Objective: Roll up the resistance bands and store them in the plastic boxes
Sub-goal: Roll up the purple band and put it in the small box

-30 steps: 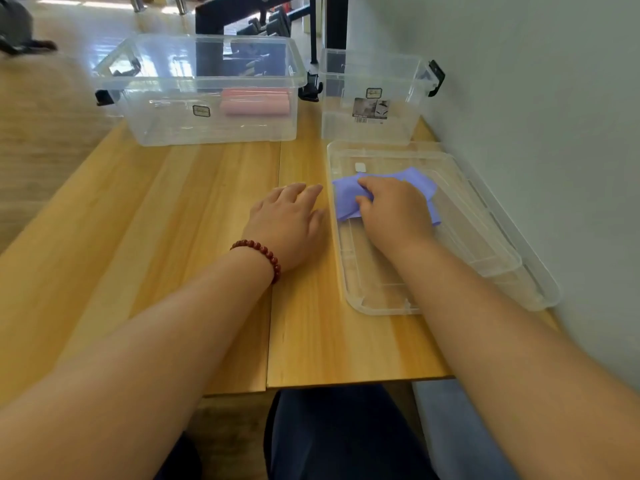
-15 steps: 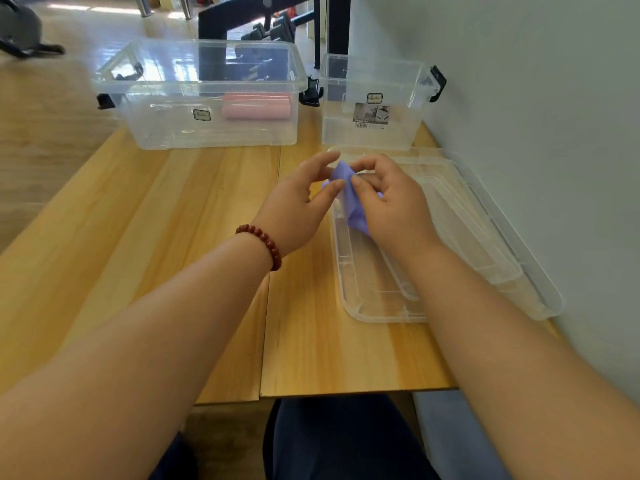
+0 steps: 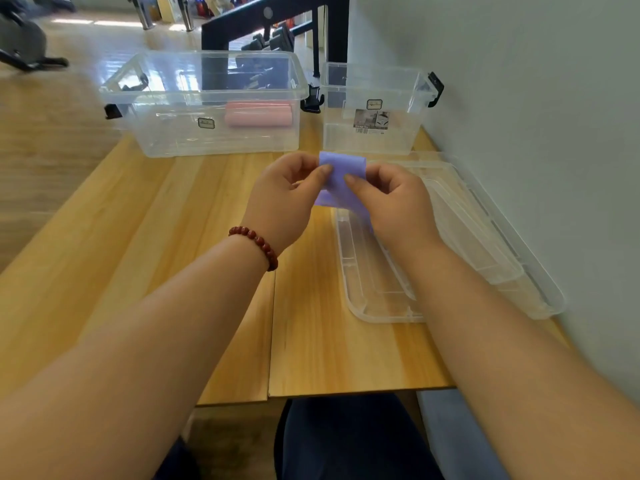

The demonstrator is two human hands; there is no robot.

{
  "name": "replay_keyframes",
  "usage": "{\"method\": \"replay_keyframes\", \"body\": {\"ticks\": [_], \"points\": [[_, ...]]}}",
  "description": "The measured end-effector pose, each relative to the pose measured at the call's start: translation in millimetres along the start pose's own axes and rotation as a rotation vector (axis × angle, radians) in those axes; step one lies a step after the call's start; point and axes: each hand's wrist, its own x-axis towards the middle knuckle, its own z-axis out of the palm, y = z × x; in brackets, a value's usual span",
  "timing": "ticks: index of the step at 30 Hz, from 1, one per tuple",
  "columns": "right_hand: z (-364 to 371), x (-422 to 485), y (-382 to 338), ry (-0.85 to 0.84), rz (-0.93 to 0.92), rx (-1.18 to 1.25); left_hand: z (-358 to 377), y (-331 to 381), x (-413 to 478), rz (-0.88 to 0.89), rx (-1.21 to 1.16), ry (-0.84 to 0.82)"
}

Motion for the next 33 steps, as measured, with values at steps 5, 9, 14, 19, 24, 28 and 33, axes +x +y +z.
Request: {"method": "replay_keyframes", "body": {"ticks": [5, 9, 14, 19, 24, 28, 33], "points": [[5, 4, -25, 0.041, -0.059, 0.055, -12, 19, 3, -0.023, -0.165, 0.040], [7, 8, -47, 0.027, -0.117, 0.078, -23, 33, 7, -0.067, -0.309, 0.029], [8, 9, -68, -0.018, -0.166, 0.038, -35, 45, 8, -0.104, -0.323, 0.091], [10, -5, -75, 0.000, -0.106, 0.061, -45, 53, -10, -0.100, -0.312, 0.081], [13, -21, -77, 0.021, -0.060, 0.094, -47, 56, -28, -0.109, -0.339, 0.063], [11, -28, -79, 0.020, -0.057, 0.129, -46, 63, -35, -0.103, -0.377, 0.065], [5, -26, -91, 0.024, -0.106, 0.160, -45, 81, -33, -0.056, -0.413, 0.104]]}}
